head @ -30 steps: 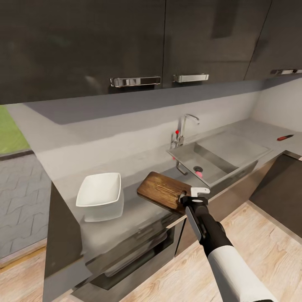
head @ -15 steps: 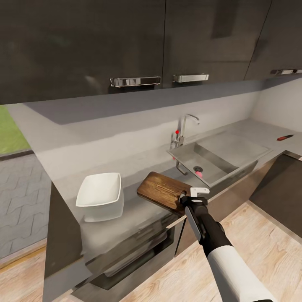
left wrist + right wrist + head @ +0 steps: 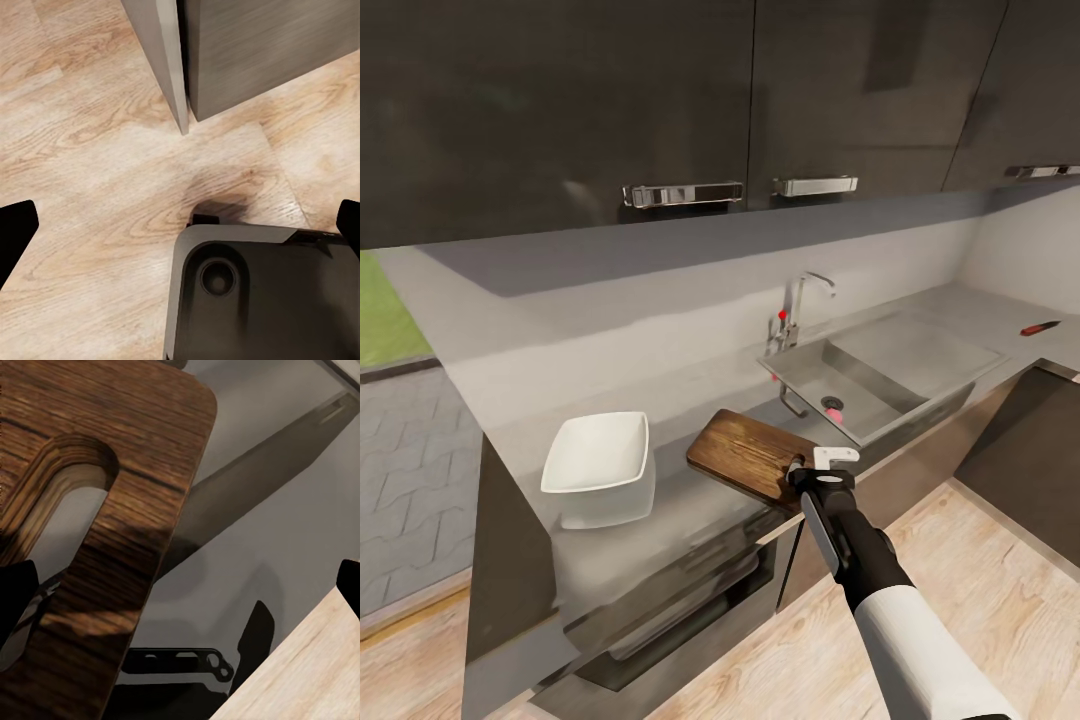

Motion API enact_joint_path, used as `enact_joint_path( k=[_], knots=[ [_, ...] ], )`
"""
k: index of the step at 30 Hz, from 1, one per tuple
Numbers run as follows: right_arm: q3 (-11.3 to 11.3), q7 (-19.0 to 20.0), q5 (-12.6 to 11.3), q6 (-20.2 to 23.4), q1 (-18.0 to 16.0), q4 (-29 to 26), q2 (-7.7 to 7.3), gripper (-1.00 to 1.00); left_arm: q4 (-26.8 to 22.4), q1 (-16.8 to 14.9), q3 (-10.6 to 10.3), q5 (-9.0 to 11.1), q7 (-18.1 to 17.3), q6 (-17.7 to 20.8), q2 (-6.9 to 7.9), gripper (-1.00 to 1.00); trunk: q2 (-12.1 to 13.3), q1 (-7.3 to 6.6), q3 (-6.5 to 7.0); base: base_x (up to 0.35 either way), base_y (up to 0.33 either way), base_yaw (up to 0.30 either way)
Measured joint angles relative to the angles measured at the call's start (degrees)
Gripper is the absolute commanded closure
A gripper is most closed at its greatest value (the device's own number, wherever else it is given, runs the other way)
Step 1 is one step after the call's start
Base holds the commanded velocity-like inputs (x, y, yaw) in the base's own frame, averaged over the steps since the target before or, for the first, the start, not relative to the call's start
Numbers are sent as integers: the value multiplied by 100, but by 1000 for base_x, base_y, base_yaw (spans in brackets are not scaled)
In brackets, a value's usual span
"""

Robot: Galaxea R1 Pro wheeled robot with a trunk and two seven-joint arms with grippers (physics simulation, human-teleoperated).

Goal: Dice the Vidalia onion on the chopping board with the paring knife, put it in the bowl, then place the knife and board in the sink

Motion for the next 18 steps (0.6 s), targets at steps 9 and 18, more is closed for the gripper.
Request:
enact_joint_path(
  k=[9, 18],
  knots=[
    [6, -1, 40, -8, -4, 93, 1, -100, 1, 0, 0, 0, 2, 0, 0, -100, -2, -1, 2, 0, 0, 0],
    [3, 0, 26, -5, -3, 89, -2, -100, 5, 0, 0, 0, 1, -2, 0, -100, -2, -1, 1, 0, 0, 0]
  ],
)
